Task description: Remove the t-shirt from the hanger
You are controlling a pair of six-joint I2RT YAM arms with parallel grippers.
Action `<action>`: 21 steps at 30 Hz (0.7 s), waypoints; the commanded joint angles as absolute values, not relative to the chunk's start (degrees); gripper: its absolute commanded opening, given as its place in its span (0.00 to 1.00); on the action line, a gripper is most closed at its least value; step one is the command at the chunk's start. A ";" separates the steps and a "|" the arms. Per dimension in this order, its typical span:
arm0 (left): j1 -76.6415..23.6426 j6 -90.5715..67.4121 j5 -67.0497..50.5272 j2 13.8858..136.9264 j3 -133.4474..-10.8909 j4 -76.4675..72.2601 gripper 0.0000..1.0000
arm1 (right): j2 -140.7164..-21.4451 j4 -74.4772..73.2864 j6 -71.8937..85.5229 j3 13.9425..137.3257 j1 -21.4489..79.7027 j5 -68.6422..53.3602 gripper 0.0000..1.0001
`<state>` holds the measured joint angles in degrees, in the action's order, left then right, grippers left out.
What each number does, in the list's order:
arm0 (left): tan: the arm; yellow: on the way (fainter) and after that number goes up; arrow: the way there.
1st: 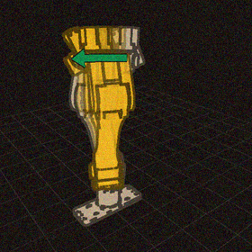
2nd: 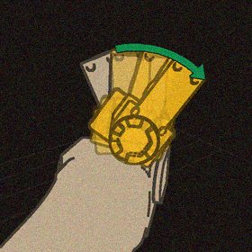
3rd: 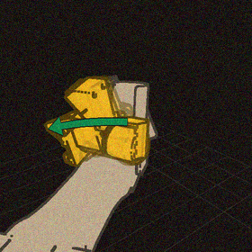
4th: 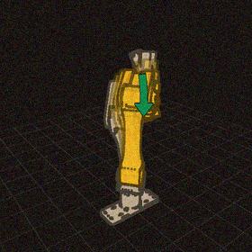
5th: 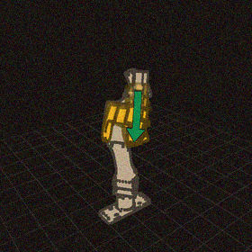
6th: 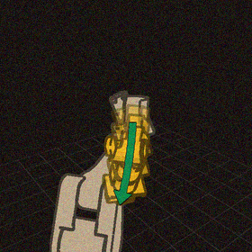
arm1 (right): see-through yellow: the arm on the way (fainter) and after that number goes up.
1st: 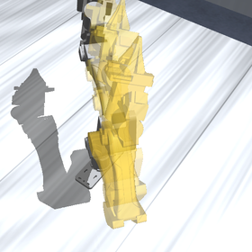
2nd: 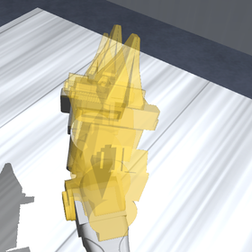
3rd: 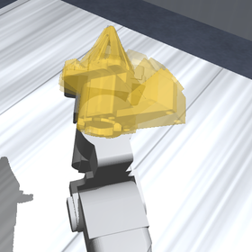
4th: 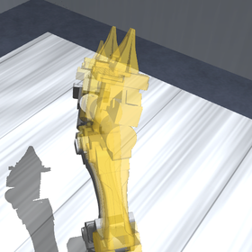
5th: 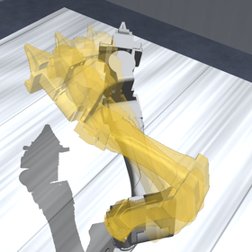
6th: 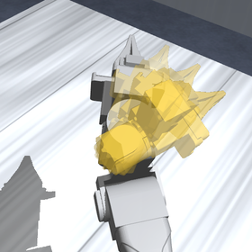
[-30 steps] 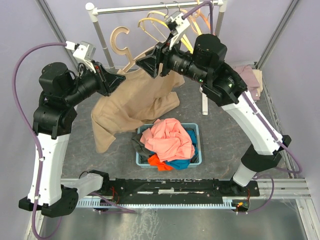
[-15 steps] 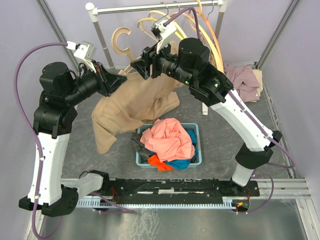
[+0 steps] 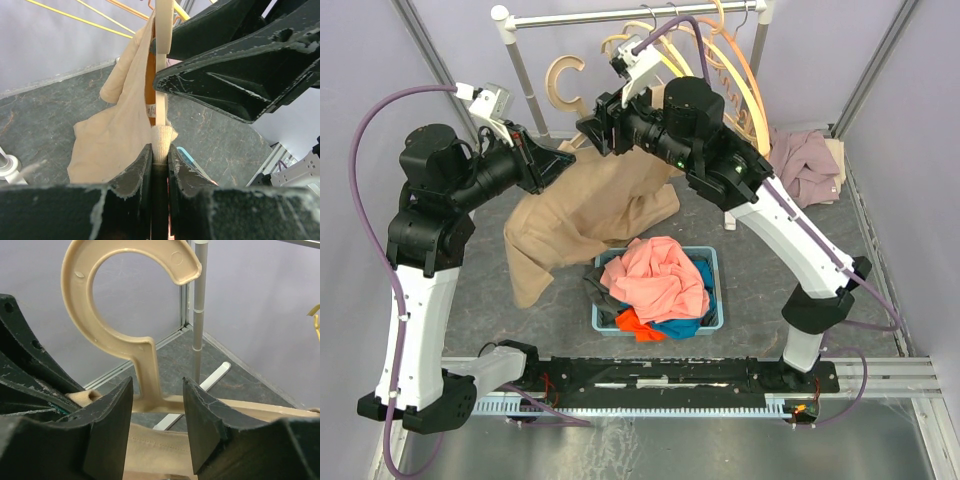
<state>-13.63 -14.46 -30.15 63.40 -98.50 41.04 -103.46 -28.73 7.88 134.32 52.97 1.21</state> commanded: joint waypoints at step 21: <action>-14.60 -18.36 -31.26 65.78 -100.38 37.18 0.03 | -103.92 -24.30 5.45 135.84 55.55 4.43 0.01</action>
<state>-14.02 -15.18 -30.28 65.32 -98.41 40.97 -105.69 -28.49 4.62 135.57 54.02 4.62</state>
